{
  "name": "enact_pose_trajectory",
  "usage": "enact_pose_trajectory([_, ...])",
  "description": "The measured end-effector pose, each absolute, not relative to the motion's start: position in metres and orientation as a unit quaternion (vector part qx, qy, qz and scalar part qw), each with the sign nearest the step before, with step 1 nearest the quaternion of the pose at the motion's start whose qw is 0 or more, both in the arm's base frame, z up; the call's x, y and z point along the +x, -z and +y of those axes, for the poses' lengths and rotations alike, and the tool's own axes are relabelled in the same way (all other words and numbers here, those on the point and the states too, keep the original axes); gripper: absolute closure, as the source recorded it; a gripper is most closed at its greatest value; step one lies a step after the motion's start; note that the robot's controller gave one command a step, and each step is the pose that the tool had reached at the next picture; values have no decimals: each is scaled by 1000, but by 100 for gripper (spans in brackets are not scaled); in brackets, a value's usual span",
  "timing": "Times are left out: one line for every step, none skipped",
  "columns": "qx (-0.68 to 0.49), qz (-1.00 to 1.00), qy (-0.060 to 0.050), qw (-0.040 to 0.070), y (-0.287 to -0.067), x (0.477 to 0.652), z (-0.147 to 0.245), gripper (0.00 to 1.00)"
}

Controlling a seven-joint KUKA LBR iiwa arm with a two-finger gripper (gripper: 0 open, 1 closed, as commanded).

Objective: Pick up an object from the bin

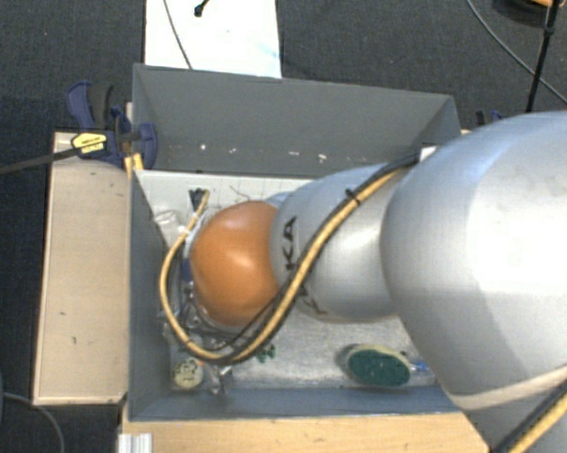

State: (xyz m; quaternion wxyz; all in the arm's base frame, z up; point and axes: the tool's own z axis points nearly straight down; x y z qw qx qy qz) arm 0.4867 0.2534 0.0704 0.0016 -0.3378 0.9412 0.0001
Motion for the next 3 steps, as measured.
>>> enact_pose_trajectory([-334,943,-1,1,-71,487,253,100])
enact_pose_trajectory([-339,941,-1,5,-141,494,245,100])
enact_pose_trajectory([-334,943,-1,6,-243,491,247,100])
